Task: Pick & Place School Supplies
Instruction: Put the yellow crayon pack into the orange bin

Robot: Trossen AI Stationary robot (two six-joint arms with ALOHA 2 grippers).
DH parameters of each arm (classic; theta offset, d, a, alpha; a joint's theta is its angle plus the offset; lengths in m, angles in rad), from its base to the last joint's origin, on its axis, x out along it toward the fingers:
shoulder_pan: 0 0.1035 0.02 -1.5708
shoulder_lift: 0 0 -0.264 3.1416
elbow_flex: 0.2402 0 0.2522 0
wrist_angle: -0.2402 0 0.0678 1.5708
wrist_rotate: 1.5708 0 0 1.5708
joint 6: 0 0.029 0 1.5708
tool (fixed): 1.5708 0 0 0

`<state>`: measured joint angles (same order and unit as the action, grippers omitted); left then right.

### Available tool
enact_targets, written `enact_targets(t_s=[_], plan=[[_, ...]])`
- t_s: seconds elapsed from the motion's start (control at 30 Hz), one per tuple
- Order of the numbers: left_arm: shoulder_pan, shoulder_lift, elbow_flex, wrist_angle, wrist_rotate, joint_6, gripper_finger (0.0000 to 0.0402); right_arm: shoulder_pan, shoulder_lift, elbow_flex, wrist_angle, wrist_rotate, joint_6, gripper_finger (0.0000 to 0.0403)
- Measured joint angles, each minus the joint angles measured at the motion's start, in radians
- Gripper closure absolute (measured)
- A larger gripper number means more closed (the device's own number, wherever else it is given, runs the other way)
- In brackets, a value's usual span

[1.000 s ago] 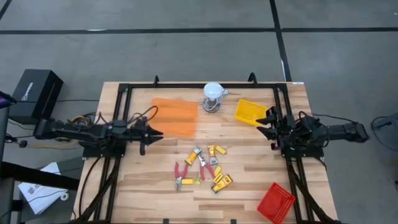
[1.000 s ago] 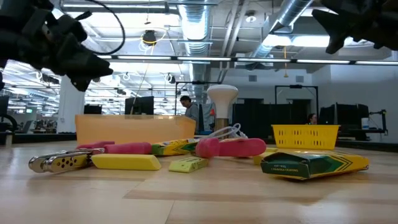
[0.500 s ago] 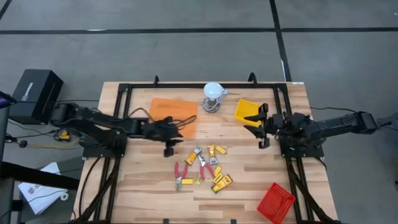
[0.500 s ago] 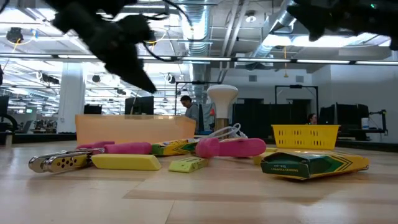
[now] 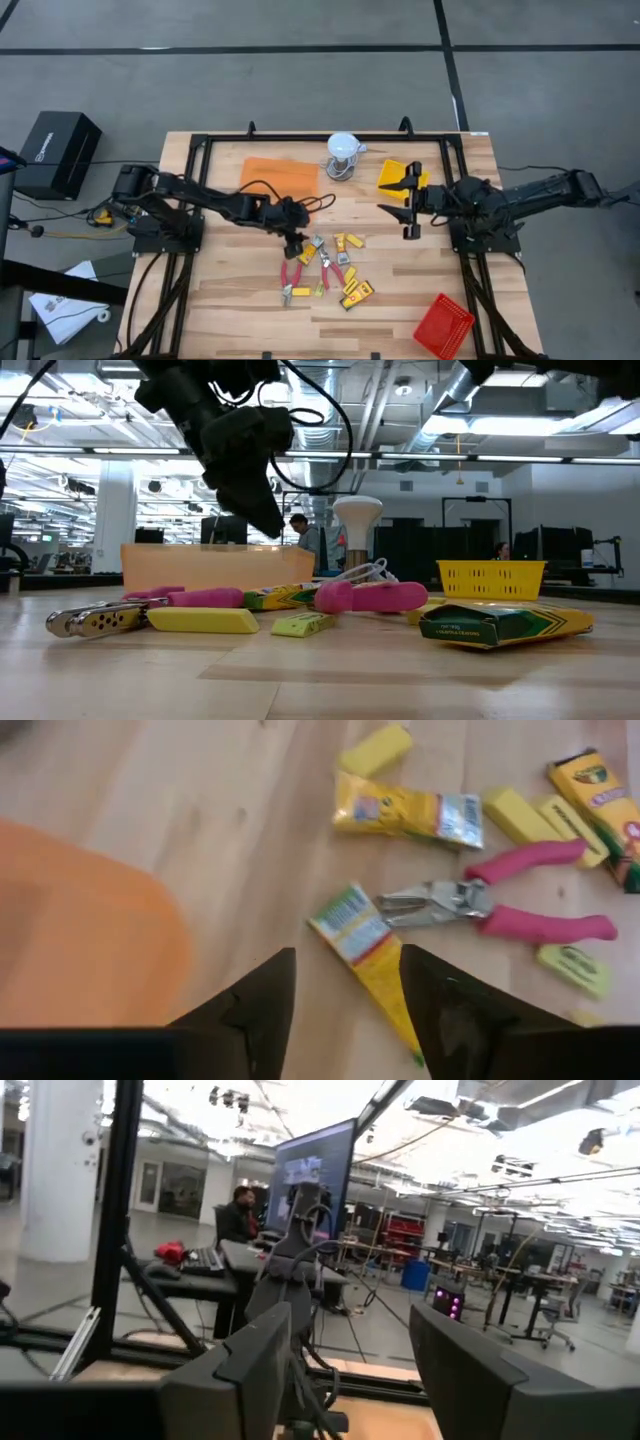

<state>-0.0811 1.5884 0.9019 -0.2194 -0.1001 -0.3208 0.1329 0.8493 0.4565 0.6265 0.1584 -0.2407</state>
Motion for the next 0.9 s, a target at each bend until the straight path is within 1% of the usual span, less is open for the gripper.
enact_targets(t_s=[0.1,0.3,0.5,0.63,0.9], plan=[[-0.023,0.018,0.0,-0.001,0.002,-0.047,0.0218,0.02,0.021,0.025,-0.011,0.0,-0.015,0.0199],[-0.052,0.072,0.0,0.002,-0.001,-0.127,0.0225,0.045,0.043,0.05,-0.016,0.0,-0.033,0.0197],[-0.06,0.132,0.0,0.036,0.001,-0.138,0.0225,0.044,0.042,0.054,-0.013,0.0,-0.033,0.0191],[-0.06,0.144,0.0,0.076,0.007,-0.147,0.0226,0.044,0.042,0.054,-0.013,0.0,-0.032,0.0183],[-0.058,0.137,0.001,0.141,0.1,-0.16,0.0226,0.048,0.042,0.054,-0.013,-0.001,-0.051,0.0174]])
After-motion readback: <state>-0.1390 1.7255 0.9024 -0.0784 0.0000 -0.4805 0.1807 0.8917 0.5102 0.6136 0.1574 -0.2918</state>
